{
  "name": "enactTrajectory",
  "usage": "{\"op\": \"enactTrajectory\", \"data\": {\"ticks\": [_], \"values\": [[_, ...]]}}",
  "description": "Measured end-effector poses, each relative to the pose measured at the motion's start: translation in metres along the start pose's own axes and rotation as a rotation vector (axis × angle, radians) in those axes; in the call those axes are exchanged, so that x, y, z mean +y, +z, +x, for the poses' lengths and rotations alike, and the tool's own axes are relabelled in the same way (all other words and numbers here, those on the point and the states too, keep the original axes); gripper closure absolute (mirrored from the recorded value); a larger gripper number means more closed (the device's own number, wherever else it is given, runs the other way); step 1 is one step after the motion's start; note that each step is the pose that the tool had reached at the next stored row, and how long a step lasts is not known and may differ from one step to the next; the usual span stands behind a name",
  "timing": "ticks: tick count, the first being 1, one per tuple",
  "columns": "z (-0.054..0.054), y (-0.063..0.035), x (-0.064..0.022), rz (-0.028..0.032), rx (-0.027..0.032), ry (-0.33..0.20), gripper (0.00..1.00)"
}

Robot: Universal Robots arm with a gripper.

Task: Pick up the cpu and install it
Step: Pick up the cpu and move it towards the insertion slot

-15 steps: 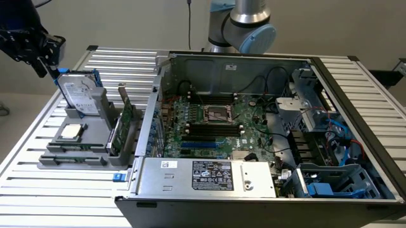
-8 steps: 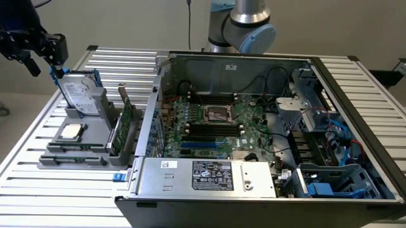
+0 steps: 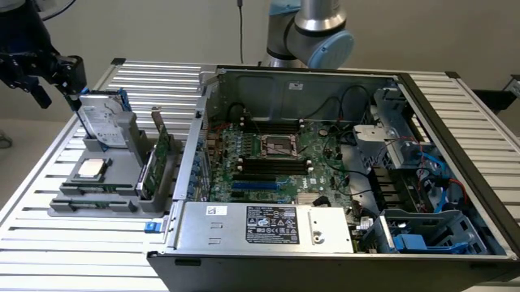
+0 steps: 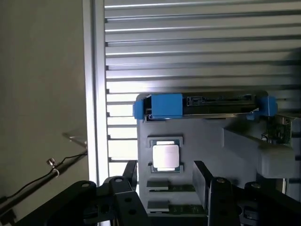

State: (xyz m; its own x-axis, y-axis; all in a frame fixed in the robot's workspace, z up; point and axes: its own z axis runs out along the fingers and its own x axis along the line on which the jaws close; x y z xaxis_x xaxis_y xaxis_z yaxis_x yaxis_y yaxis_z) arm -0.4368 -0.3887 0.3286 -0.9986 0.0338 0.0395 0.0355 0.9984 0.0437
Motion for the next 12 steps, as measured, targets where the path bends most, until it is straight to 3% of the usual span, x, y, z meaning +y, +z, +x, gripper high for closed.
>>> {"op": "enactTrajectory", "data": {"ticks": [12], "values": [[-0.003,0.0209,-0.0214,0.0000,0.0001,-0.001,0.40]]}}
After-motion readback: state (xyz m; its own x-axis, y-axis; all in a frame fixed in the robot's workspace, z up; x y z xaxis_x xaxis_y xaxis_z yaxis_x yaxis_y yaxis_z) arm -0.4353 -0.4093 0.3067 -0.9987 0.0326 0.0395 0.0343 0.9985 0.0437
